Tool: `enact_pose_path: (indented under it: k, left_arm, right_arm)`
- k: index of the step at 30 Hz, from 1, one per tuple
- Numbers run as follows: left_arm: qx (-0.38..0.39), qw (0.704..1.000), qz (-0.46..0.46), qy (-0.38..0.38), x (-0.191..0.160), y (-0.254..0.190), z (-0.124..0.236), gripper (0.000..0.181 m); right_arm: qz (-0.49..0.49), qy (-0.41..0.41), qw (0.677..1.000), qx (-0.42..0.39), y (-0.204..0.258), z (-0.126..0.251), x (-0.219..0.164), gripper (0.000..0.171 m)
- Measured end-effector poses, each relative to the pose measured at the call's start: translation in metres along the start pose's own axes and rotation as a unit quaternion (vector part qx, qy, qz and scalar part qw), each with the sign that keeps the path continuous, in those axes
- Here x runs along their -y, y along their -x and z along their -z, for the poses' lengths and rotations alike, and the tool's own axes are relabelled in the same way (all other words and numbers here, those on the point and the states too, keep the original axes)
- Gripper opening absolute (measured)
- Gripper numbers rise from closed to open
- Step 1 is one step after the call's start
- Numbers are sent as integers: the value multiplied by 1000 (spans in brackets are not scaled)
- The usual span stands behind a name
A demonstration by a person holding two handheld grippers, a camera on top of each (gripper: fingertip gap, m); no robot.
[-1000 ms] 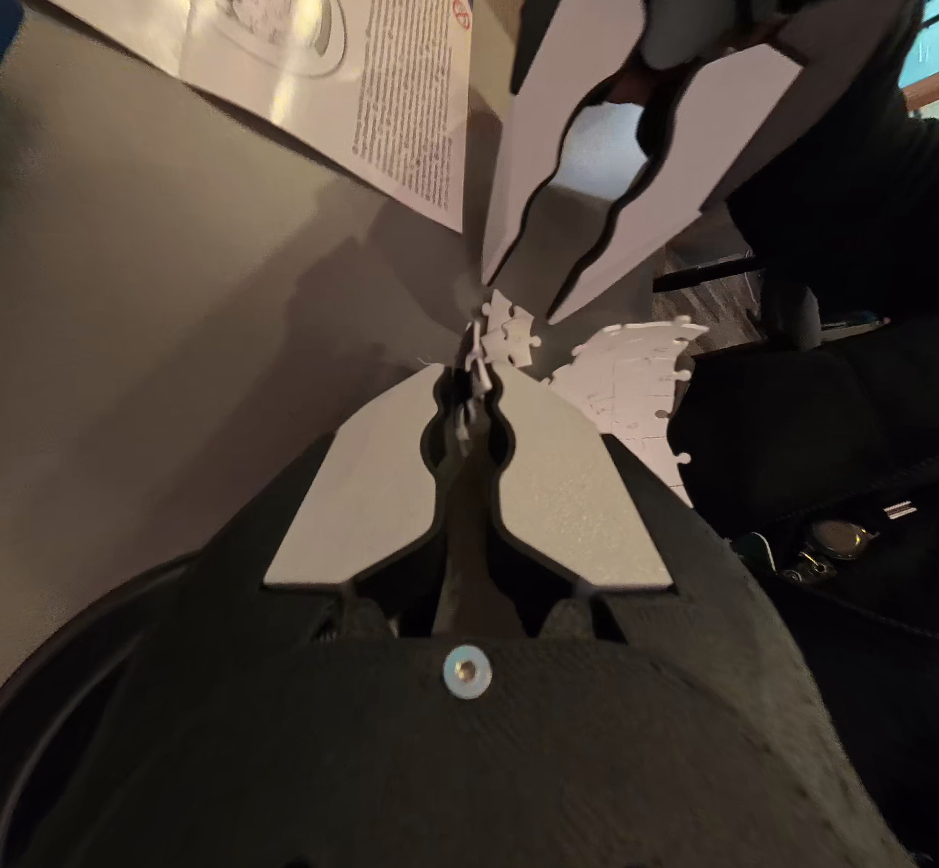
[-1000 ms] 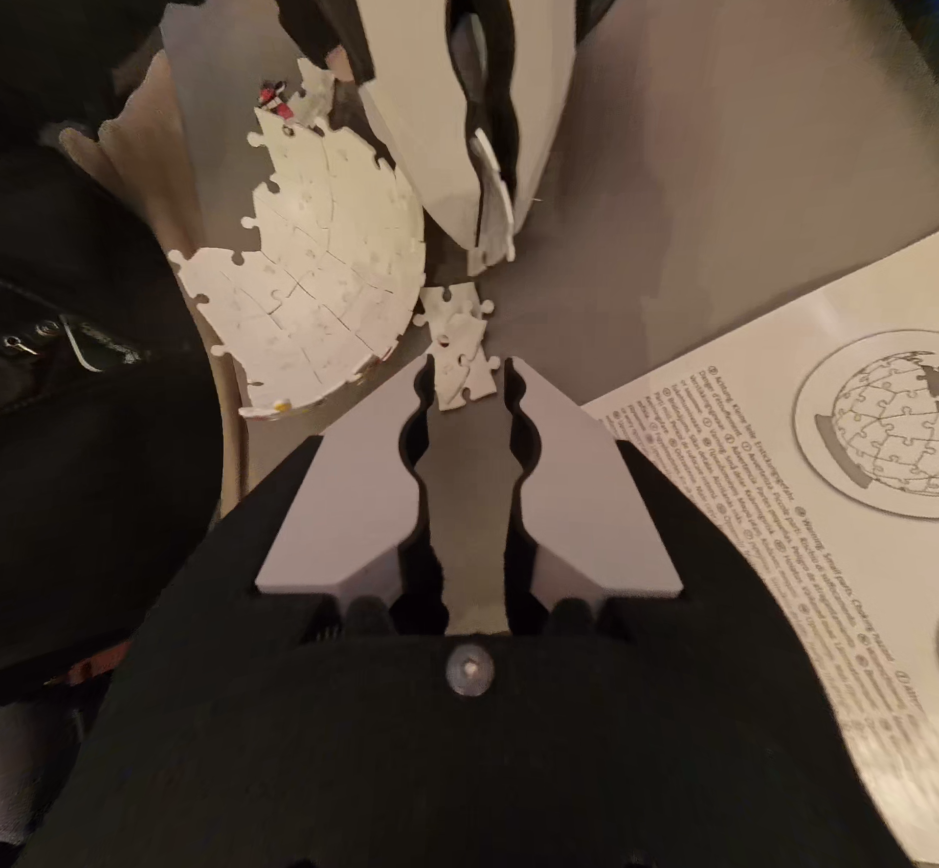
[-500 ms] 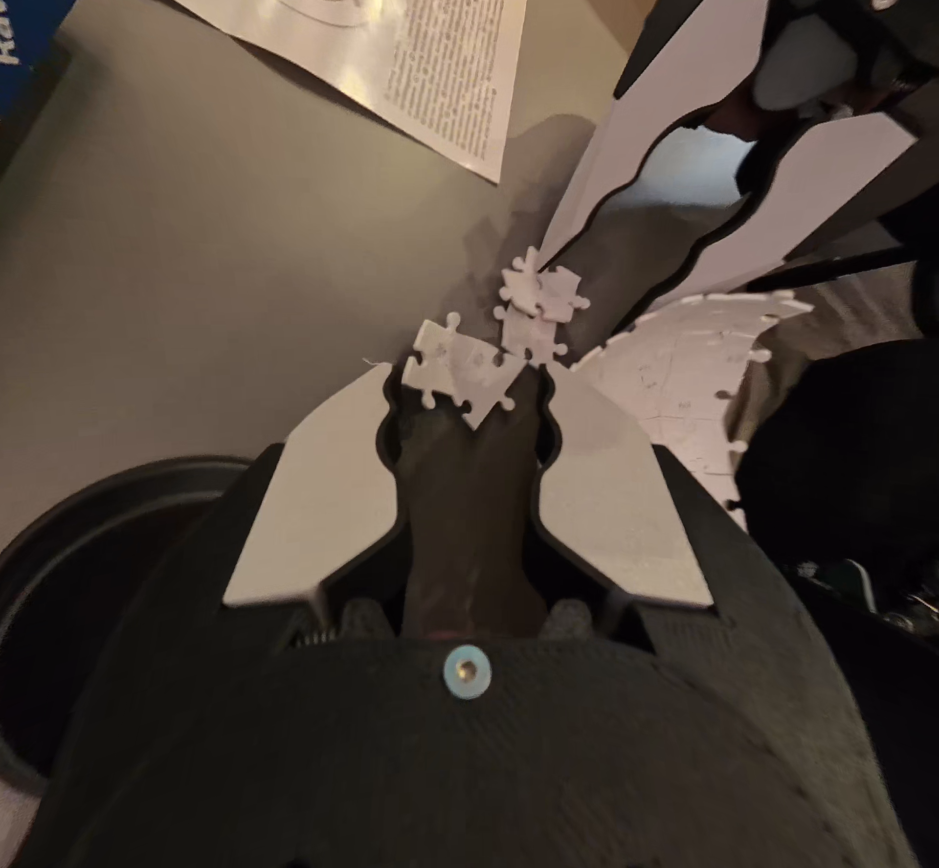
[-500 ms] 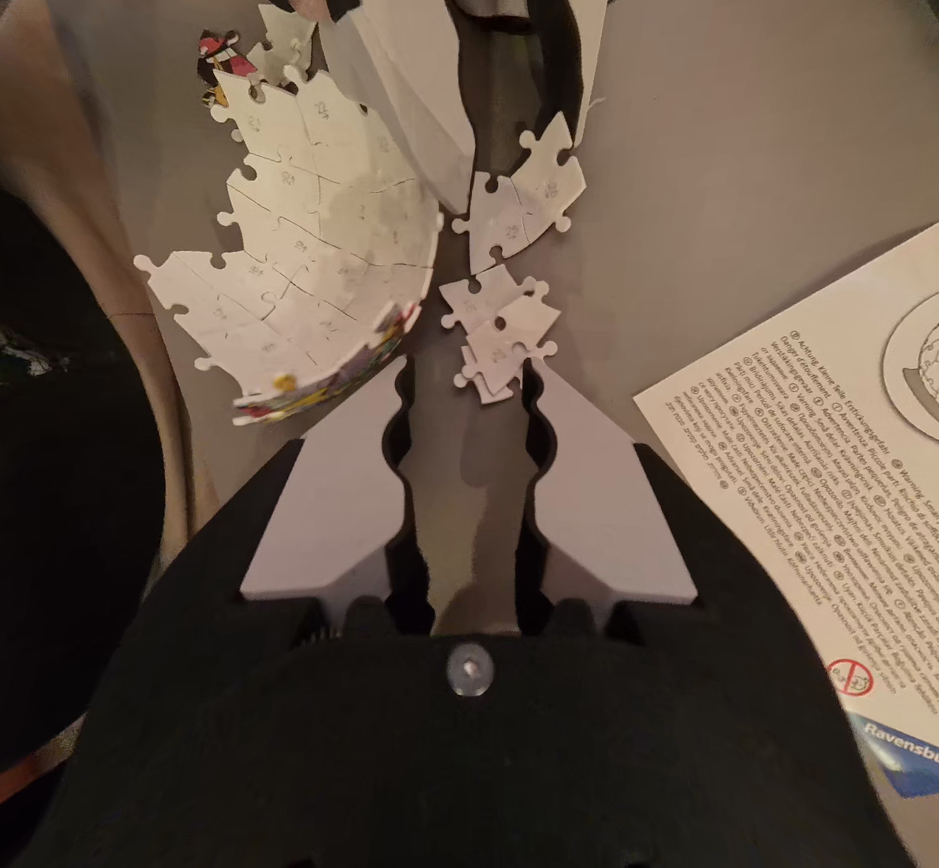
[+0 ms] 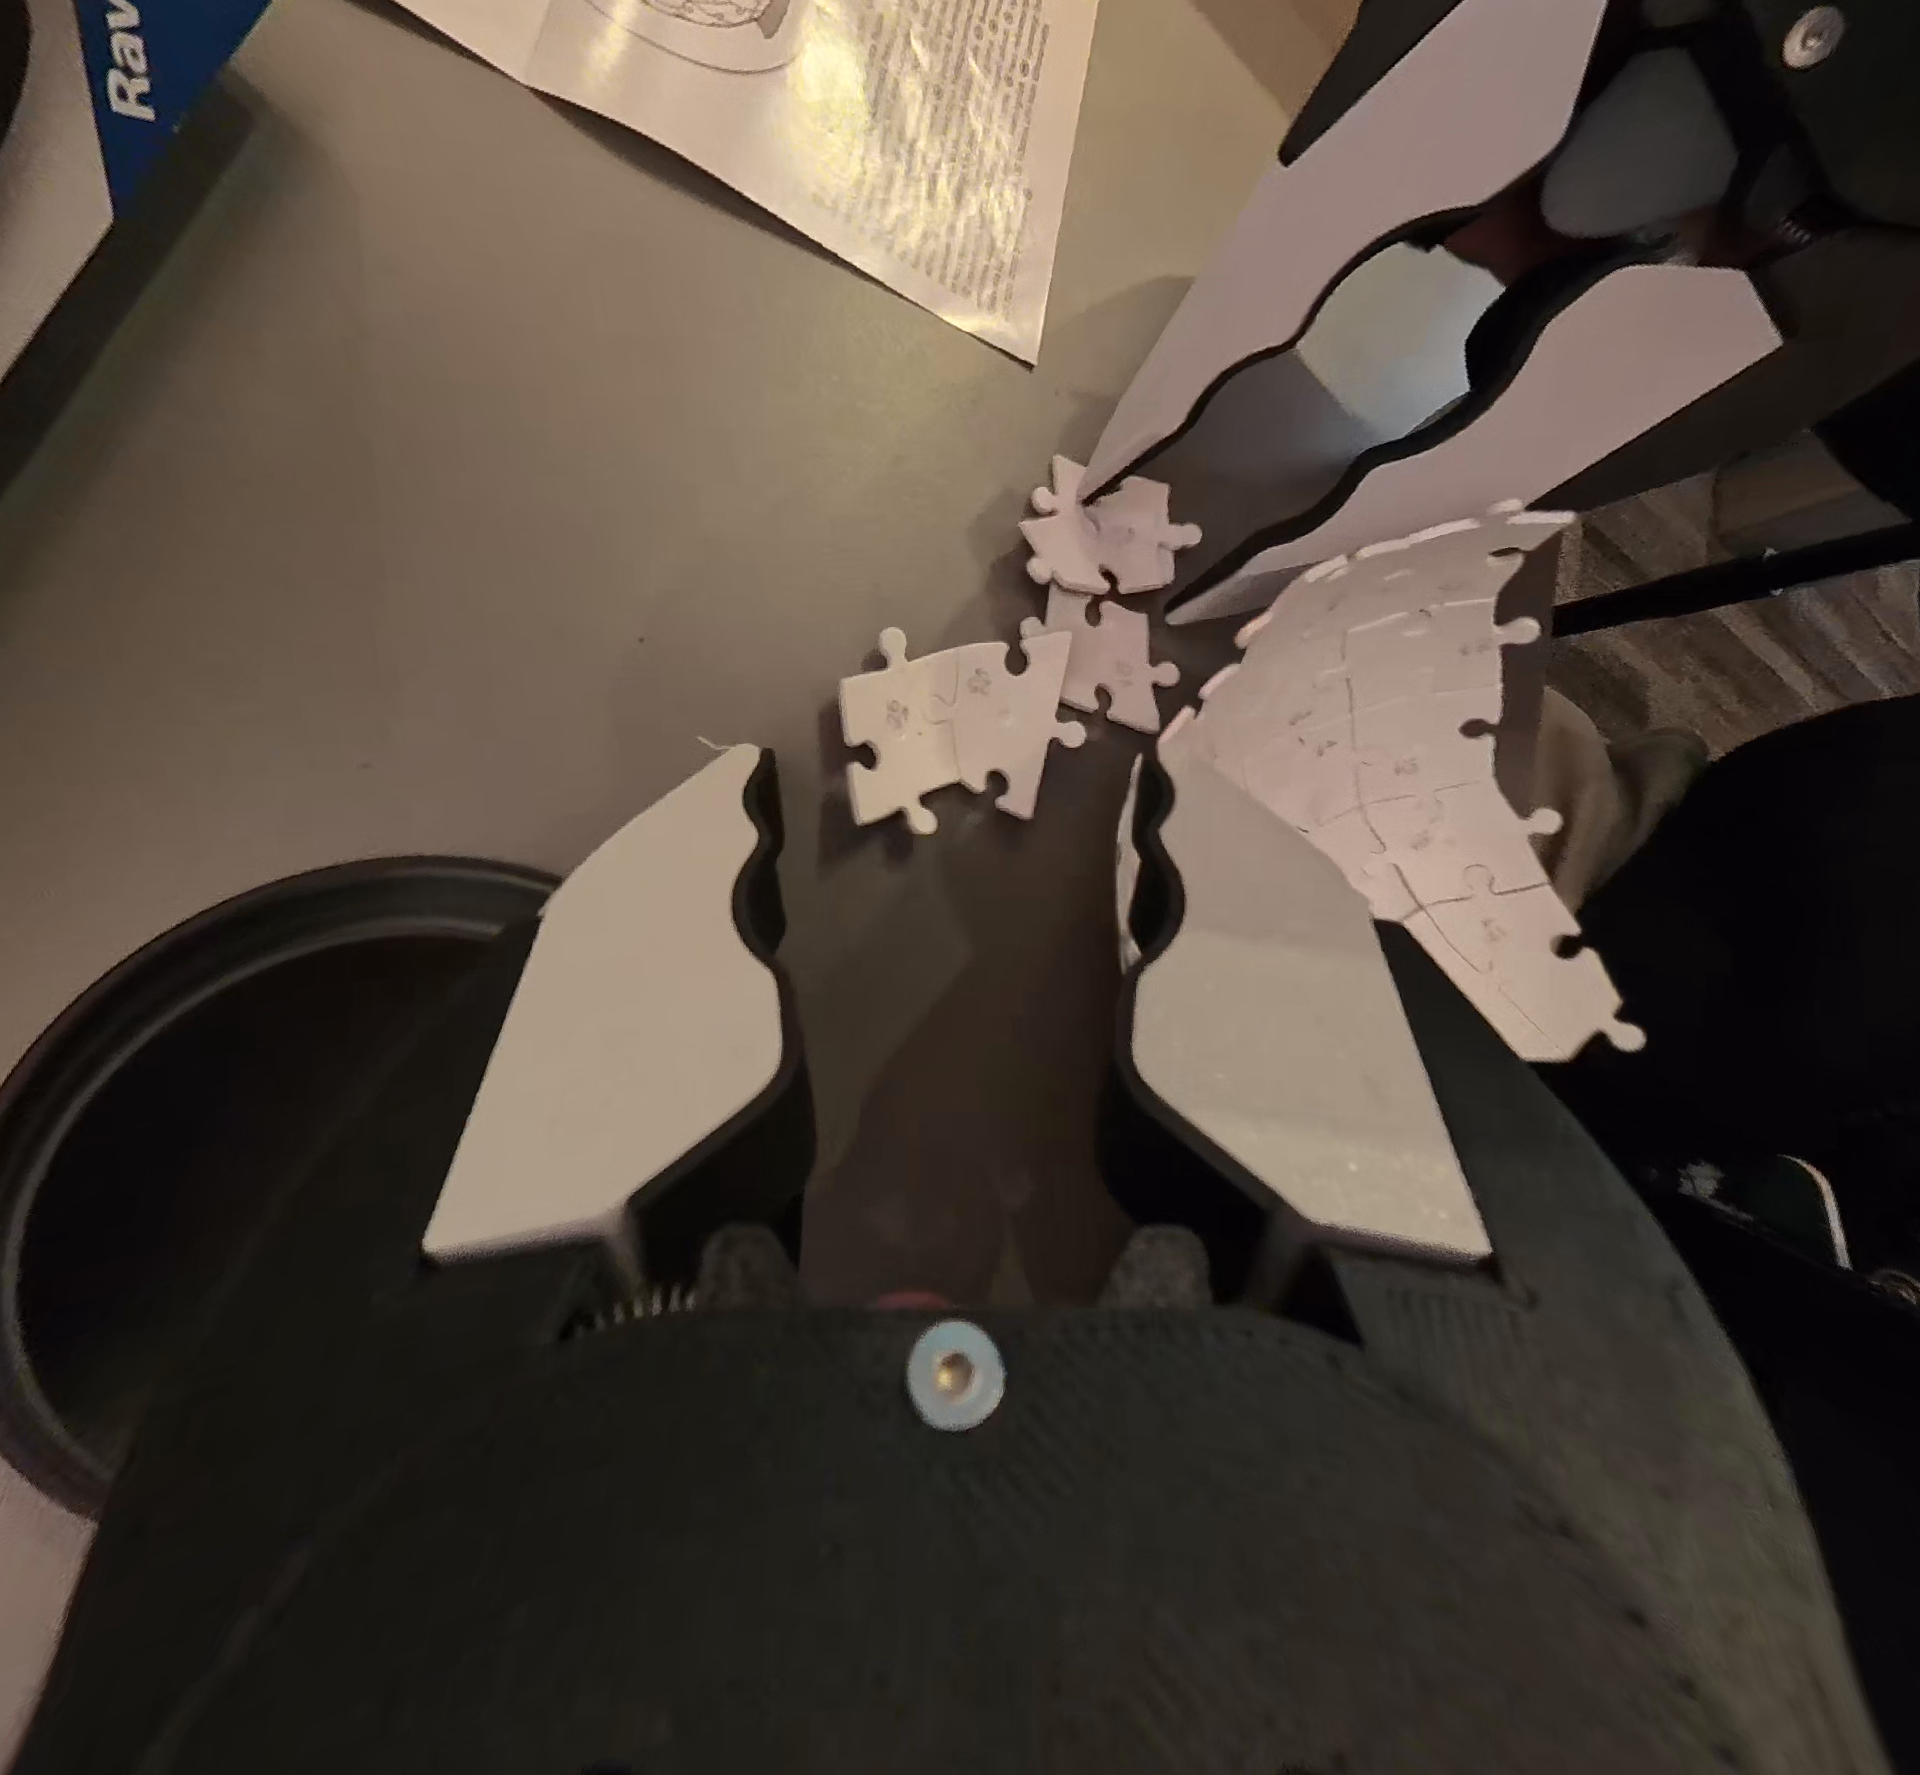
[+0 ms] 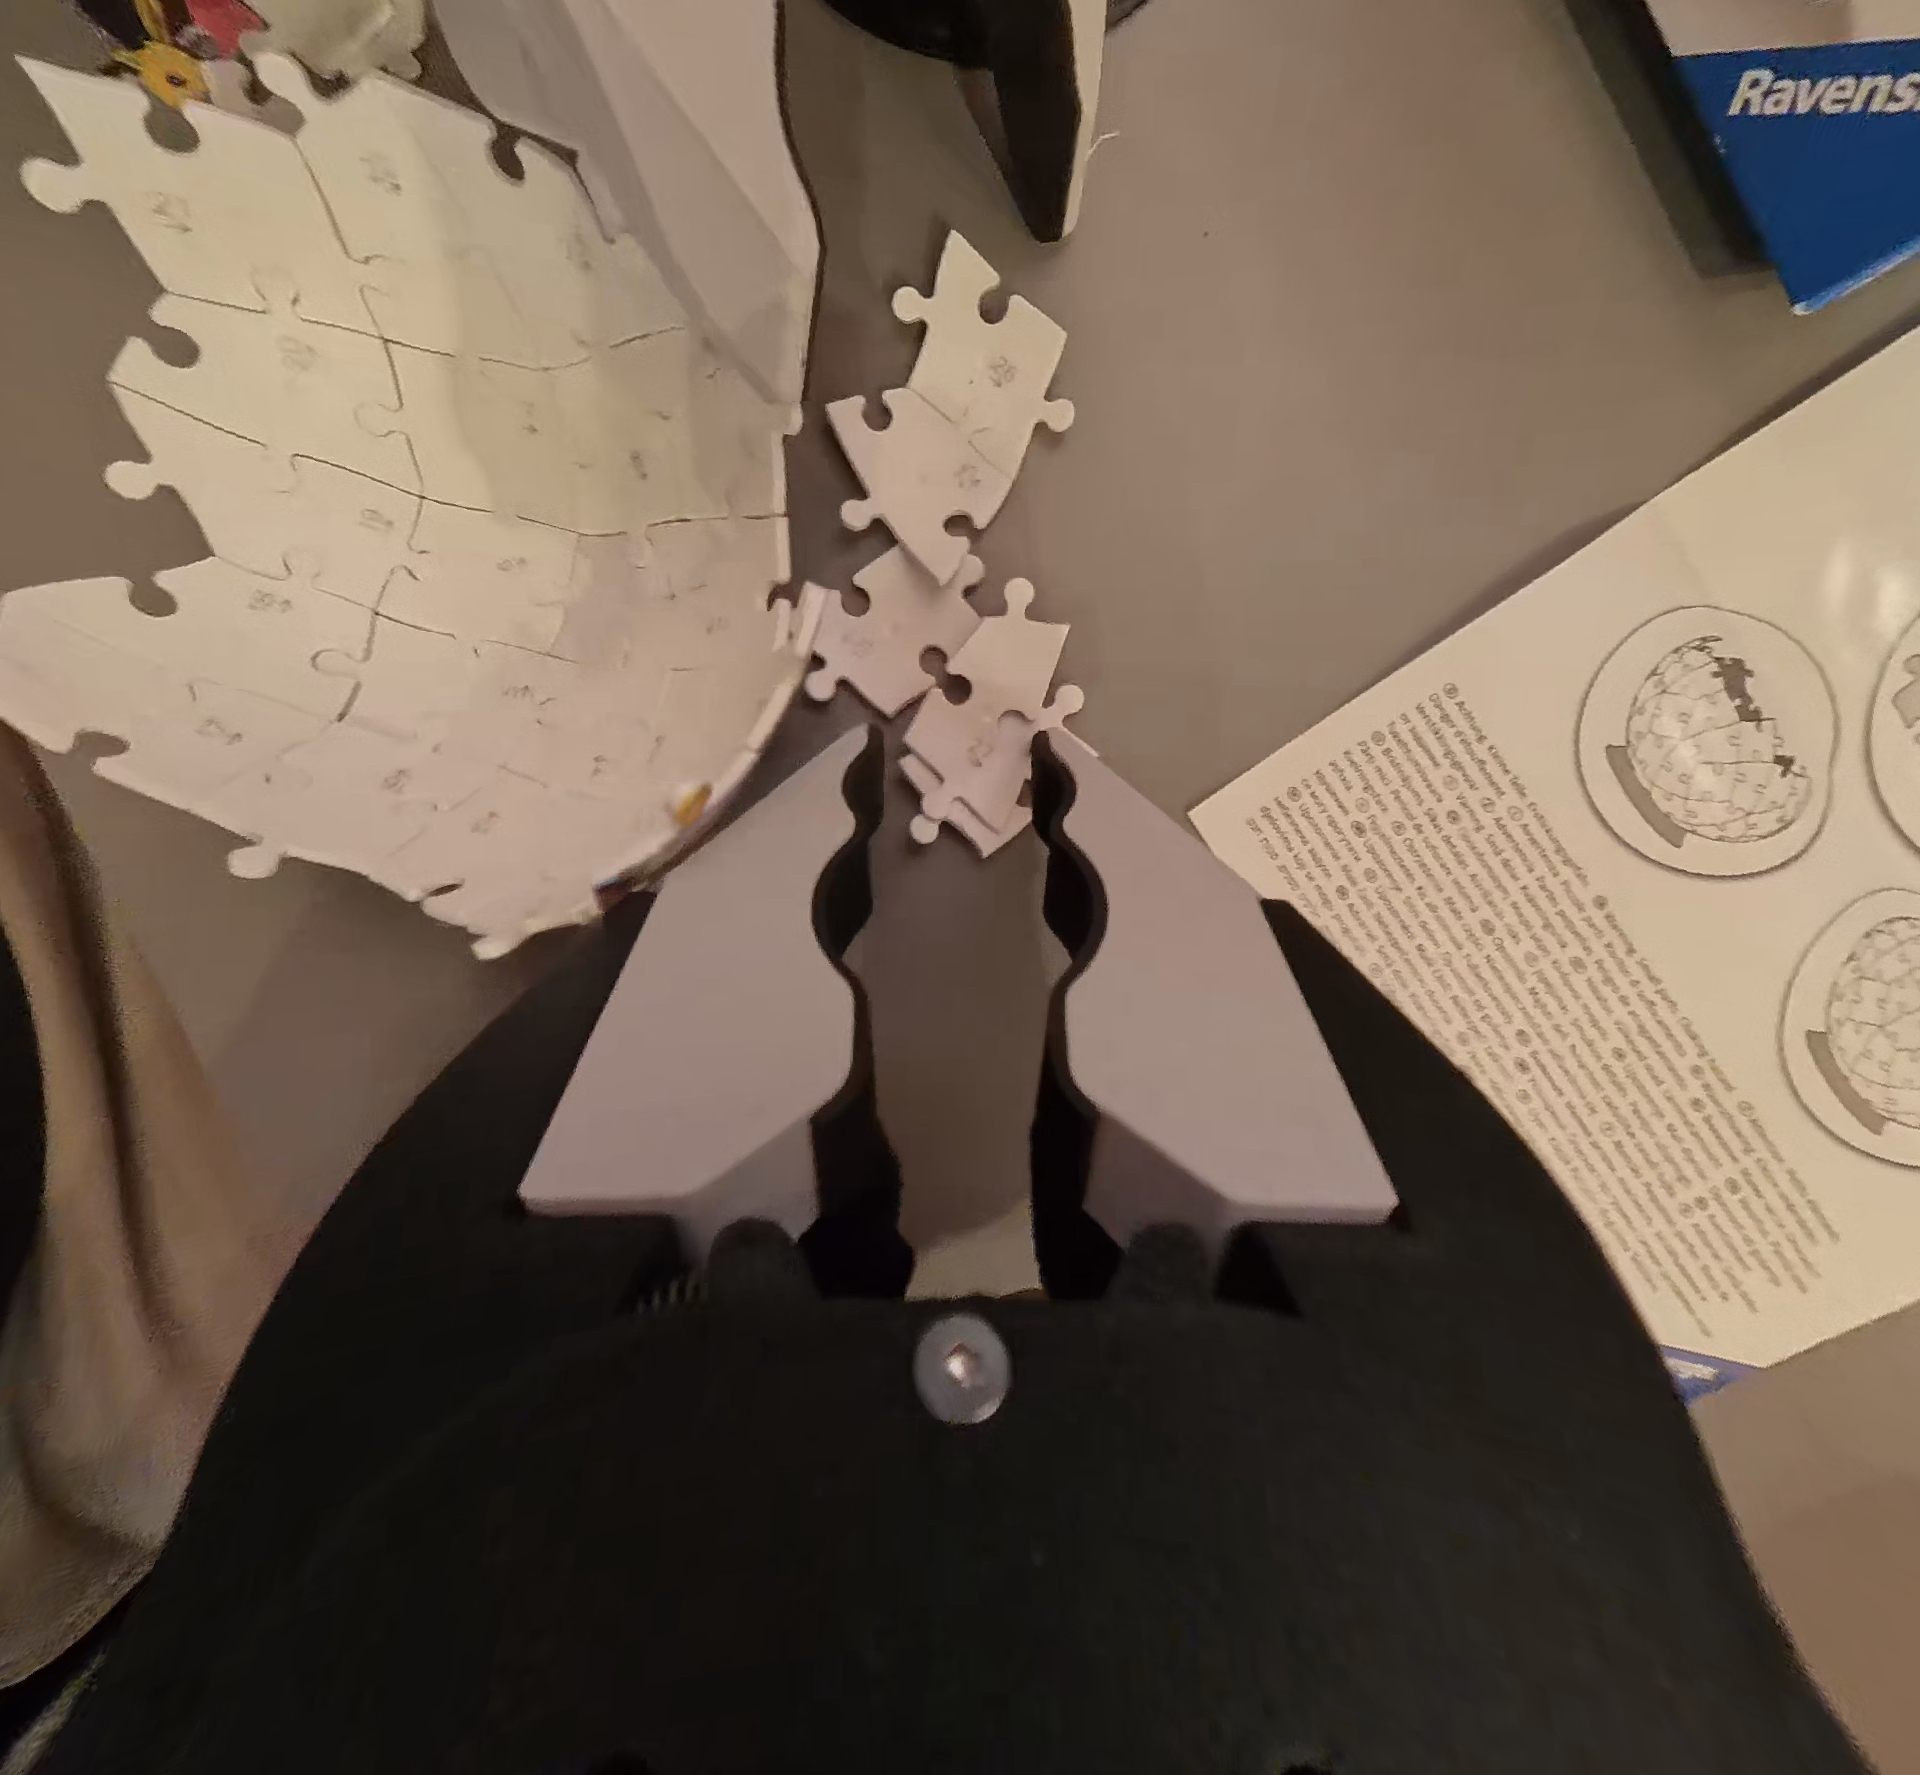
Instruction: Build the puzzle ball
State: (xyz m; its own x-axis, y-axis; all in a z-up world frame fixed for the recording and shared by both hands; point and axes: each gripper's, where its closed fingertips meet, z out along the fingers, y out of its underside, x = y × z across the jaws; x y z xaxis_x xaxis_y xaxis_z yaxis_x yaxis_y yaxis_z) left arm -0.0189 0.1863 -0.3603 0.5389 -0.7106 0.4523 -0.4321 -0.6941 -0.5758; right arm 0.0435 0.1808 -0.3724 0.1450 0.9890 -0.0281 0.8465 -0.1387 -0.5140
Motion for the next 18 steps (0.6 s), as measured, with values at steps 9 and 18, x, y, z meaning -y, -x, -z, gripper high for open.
enact_pose_path:
  k: [9, 18]
  left_arm:
    - [50, 999, -19, 0, 8, 21, 3, 53]
    - [100, 992, -66, 31, 8, 28, -2, 54]
  right_arm:
    - [14, 6, 1000, -21, -10, 4, -2, 31]
    - [10, 3, 1000, -16, -16, 0, -2, 23]
